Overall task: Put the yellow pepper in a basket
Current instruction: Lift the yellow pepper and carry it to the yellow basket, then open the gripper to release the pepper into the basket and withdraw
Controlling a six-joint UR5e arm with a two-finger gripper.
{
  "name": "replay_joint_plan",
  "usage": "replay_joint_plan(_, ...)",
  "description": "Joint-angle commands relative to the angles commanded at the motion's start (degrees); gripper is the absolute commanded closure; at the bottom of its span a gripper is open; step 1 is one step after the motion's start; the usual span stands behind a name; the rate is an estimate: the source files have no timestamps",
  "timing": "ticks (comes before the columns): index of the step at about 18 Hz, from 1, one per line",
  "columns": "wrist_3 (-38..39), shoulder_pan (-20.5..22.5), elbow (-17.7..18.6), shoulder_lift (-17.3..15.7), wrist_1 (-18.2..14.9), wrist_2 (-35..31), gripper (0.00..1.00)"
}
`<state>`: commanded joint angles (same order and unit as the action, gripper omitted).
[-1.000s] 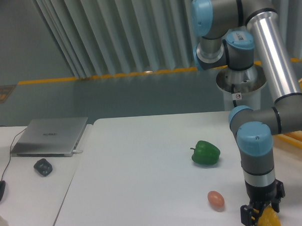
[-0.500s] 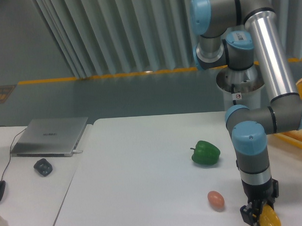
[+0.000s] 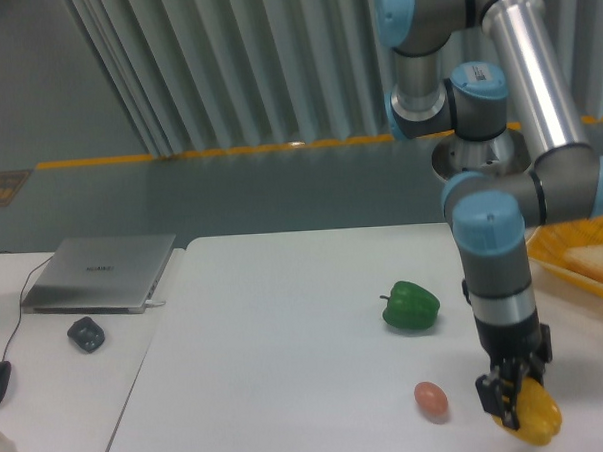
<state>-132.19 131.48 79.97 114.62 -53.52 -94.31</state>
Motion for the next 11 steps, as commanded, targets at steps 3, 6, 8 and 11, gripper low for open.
replay_joint_plan(3, -0.2, 3.1, 3.1, -4.6, -1.0, 0.1, 0.62)
replay_joint_plan(6, -0.1, 6.7, 6.2, -7.8, -2.2, 0.1, 0.62)
replay_joint_plan(8, -0.1, 8.5, 6.6, -8.7, -4.1, 0.1, 0.62)
replay_joint_plan(11, -0.1, 13.6, 6.9, -9.9, -7.0, 0.2, 0.62)
